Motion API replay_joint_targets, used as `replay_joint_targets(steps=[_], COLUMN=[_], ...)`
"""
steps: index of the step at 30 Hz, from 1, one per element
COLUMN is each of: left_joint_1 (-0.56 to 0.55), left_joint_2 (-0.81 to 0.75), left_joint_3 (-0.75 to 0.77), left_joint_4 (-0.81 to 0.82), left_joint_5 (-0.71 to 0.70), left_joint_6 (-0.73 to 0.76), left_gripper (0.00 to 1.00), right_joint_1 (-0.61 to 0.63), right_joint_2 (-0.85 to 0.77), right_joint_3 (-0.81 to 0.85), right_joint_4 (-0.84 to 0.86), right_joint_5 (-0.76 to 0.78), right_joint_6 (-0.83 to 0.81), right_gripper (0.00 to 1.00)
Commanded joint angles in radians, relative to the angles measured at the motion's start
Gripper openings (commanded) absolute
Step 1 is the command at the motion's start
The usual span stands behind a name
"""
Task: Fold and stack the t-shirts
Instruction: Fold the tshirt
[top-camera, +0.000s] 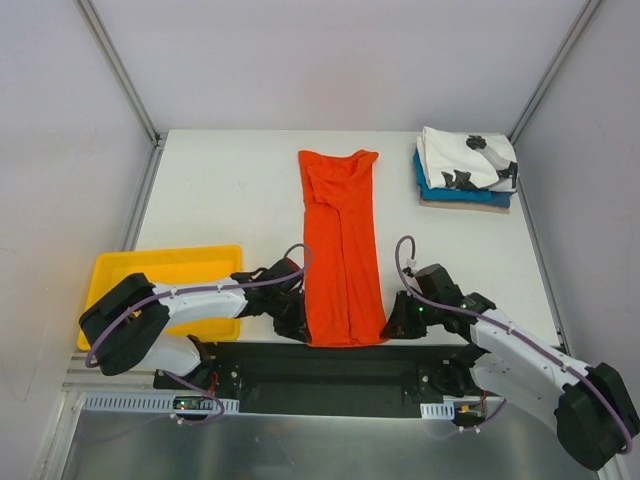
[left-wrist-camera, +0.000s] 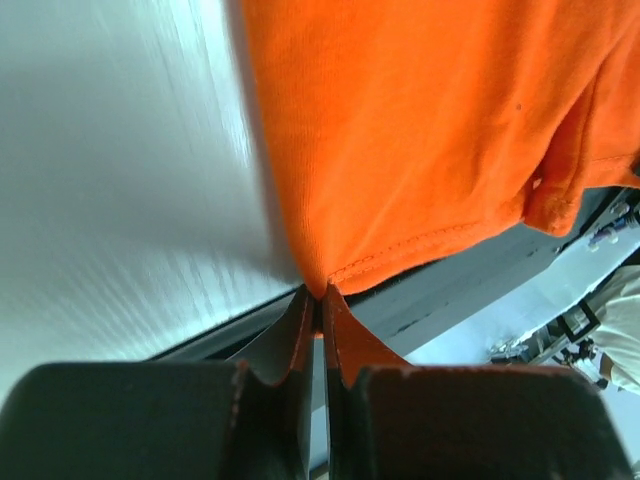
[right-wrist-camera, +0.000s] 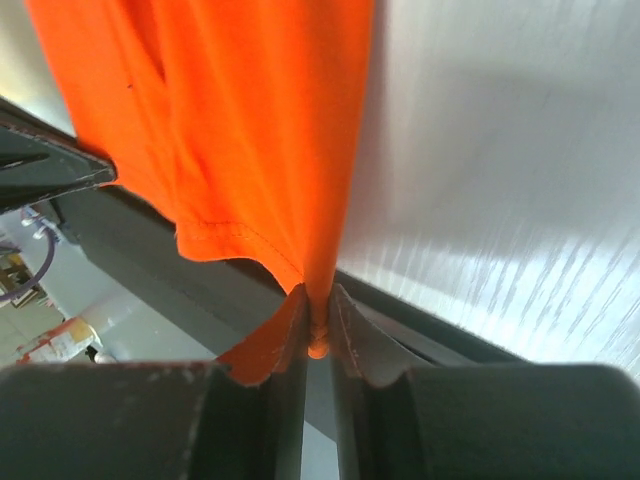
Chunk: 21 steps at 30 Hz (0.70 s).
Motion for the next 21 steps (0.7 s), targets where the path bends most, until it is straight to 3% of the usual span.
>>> replay_joint_targets(steps=[1, 6, 9, 15, 21], left_joint_1=[-0.006, -0.006, 0.019, 0.067, 0.193], left_joint_2=[-0.093, -0.139, -0.15, -0.141, -0.06], left_joint_3=[-0.008, 0.059, 0.112, 0.234, 0.367], left_joint_4=[-0.029, -0.068, -0.107, -0.127, -0.129], left_joint_5=[0.049, 0.046, 0.013, -0.131, -0.129], left_joint_6=[0.02, 0.057, 0.089, 0.159, 0.23], left_gripper=[0.0, 0.0, 0.0, 0.0, 0.0], right_joint_1=[0.009, 0.009, 0.009, 0.009, 0.004], right_joint_2=[-0.11, -0.174, -0.148, -0.014, 0.146], right_joint_3=[-0.01, 0.087, 0.183, 0.336, 0.529], right_joint_4=[-0.065, -0.097, -0.144, -0.067, -0.002], right_joint_5=[-0.069, -0.053, 0.042, 0.112, 0.19], right_joint_6=[0.021, -0.028, -0.079, -0.11, -0.168], right_gripper=[0.16, 0.16, 0.16, 0.17, 0.17])
